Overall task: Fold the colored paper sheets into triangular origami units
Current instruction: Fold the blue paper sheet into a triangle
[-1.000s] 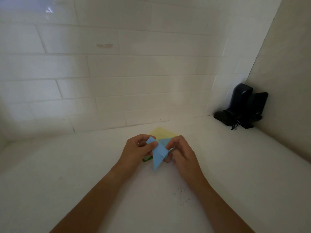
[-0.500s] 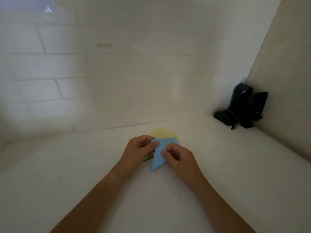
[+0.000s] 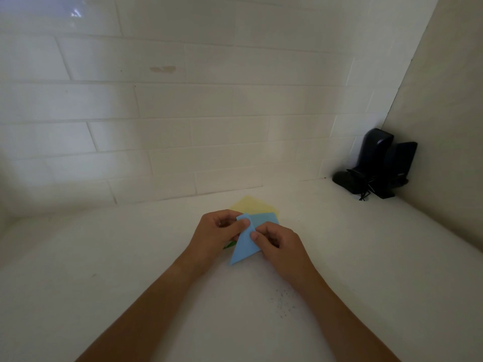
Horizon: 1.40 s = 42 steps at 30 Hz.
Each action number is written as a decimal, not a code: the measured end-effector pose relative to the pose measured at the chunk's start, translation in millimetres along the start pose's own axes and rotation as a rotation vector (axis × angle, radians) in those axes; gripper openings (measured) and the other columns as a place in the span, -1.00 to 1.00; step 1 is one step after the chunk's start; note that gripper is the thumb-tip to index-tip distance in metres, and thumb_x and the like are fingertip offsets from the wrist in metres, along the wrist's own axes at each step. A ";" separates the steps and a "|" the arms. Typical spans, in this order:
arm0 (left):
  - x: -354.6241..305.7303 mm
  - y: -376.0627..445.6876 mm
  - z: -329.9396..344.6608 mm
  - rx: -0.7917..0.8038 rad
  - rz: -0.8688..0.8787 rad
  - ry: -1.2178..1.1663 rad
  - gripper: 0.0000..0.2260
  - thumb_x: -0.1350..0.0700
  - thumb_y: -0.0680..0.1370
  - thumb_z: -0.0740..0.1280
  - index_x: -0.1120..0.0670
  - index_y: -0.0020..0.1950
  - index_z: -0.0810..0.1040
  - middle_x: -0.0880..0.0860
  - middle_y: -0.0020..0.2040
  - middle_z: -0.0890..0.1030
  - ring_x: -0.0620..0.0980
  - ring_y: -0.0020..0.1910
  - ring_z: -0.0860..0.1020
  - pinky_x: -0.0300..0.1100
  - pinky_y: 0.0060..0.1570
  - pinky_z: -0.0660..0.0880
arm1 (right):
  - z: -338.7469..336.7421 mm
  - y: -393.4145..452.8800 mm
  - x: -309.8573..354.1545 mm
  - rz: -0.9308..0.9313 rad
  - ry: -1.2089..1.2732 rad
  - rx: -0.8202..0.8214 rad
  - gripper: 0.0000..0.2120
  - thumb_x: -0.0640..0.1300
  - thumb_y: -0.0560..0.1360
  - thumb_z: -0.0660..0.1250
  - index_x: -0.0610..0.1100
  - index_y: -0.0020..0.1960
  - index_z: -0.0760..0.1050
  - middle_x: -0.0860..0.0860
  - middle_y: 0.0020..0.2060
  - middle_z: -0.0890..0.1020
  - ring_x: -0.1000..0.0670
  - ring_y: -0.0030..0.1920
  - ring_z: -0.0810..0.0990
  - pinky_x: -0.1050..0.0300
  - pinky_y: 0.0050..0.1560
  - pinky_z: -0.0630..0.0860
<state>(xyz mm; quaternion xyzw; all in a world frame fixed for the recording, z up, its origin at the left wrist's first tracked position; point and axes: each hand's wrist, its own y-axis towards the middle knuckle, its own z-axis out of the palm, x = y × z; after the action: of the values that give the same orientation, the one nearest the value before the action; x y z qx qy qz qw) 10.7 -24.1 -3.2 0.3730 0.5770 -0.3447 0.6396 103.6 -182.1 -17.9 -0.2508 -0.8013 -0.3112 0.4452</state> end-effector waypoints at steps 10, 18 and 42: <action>-1.4 -0.6 1.8 0.036 0.007 0.026 -0.87 0.16 0.61 0.43 0.21 0.06 0.69 0.08 -0.16 0.71 -0.06 -0.16 0.67 -0.27 -0.16 0.56 | -0.7 0.3 -0.9 0.010 0.025 0.005 -0.81 -0.08 0.60 0.40 -0.02 -0.18 0.55 0.13 -0.39 0.52 0.10 -0.36 0.43 0.21 -0.30 0.35; 0.4 1.6 0.7 0.032 0.006 0.052 -0.87 0.18 0.61 0.43 0.25 0.02 0.68 0.06 -0.22 0.68 -0.09 -0.25 0.63 -0.30 -0.22 0.53 | 0.3 -0.2 -0.1 -0.005 0.020 -0.001 -0.82 -0.09 0.62 0.38 -0.02 -0.17 0.56 0.13 -0.38 0.52 0.11 -0.35 0.42 0.21 -0.29 0.35; 2.3 0.3 2.0 0.089 0.001 0.065 -0.89 0.20 0.59 0.44 0.23 -0.01 0.72 0.14 -0.12 0.72 -0.02 -0.12 0.67 -0.22 -0.03 0.61 | -0.7 0.9 -3.2 -0.036 0.020 -0.013 -0.79 -0.09 0.66 0.33 -0.04 -0.16 0.57 0.00 -0.31 0.57 0.11 -0.30 0.46 0.15 -0.27 0.39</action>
<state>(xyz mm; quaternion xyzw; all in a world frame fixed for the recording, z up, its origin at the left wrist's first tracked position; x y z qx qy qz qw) 12.2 -25.7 -5.3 0.4122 0.5816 -0.3572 0.6036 106.2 -182.3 -20.2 -0.2359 -0.7991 -0.3268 0.4460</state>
